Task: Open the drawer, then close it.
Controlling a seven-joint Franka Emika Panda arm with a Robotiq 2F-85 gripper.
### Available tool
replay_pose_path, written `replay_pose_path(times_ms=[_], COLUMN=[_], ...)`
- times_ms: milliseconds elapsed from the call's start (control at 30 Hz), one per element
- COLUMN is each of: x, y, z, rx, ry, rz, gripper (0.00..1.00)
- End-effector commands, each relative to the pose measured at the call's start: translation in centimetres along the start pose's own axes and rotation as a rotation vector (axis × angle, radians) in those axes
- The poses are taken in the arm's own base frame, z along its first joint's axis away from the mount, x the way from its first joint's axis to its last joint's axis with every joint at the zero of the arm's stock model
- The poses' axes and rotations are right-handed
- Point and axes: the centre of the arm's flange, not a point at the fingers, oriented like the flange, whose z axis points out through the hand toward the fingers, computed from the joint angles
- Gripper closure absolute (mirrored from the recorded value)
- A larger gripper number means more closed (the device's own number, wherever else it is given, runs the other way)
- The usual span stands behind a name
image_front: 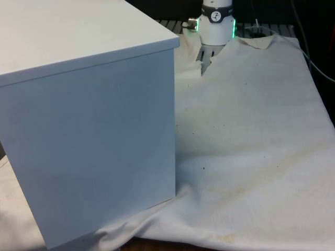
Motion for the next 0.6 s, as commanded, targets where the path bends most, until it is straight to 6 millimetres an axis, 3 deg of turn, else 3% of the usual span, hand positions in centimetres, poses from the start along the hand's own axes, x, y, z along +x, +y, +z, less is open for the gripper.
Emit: replay_pose_path(times_ms=[0,567], x=[0.00,-0.29], y=[-0.06,-0.16], z=[0.00,-0.33], rx=[0.000,-0.001], ry=[0.000,0.072], rz=[-0.001,-0.065], gripper=[0.00,0.00])
